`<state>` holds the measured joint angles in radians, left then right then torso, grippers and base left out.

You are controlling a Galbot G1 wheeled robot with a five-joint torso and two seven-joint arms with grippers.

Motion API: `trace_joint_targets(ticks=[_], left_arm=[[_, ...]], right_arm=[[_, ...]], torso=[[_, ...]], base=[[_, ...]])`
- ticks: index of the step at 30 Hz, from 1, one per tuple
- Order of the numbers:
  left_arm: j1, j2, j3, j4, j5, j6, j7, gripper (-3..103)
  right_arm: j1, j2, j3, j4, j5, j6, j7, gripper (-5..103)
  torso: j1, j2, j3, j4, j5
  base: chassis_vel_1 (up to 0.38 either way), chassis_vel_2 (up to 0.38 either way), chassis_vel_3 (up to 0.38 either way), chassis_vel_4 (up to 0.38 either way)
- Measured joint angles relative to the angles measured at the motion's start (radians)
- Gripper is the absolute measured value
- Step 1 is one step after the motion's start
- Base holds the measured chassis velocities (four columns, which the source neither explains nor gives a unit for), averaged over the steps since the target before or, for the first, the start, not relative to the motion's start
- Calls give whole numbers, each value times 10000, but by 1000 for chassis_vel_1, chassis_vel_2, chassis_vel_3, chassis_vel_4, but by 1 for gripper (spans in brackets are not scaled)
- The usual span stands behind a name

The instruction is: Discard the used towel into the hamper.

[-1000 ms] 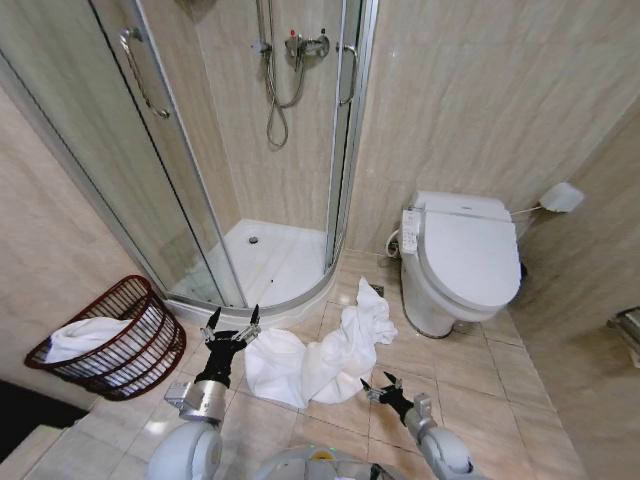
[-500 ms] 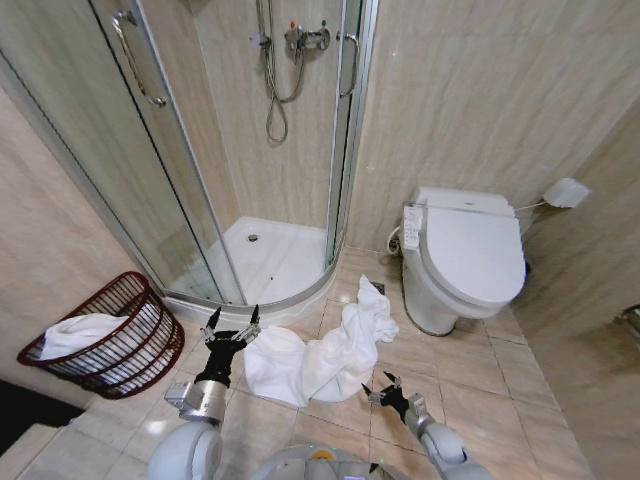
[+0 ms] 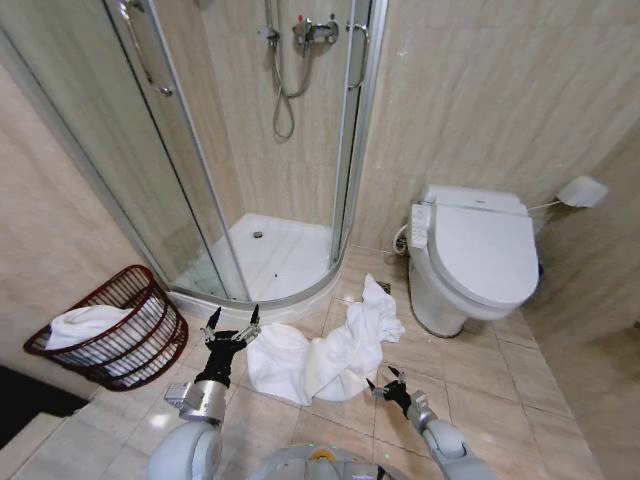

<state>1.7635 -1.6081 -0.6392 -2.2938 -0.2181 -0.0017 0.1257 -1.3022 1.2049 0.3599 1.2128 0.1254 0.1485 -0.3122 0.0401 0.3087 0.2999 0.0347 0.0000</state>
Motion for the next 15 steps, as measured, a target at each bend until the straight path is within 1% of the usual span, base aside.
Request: trace_joint_targets(ticks=[2,9,13,15], left_arm=[[0,0,0,0,0,0,0,100],[0,0,0,0,0,0,0,100],[1,0,0,0,0,0,0,100],[0,0,0,0,0,0,0,100]], right_arm=[[101,-49,-16,-24,-4,10,72,100],[426,-170,-143,-391,-3,71,252,100],[690,-219,-202,-816,28,191,239,100],[899,-316,-400,-970,278,206,157,100]], torso=[[-32,-127,-95,2,0],[-123,-379,-257,1,0],[-134,-440,-305,-2,2],[-135,-450,-317,-2,-3]], base=[[59,57,30,60],[17,19,13,15],[0,0,0,0],[0,0,0,0]])
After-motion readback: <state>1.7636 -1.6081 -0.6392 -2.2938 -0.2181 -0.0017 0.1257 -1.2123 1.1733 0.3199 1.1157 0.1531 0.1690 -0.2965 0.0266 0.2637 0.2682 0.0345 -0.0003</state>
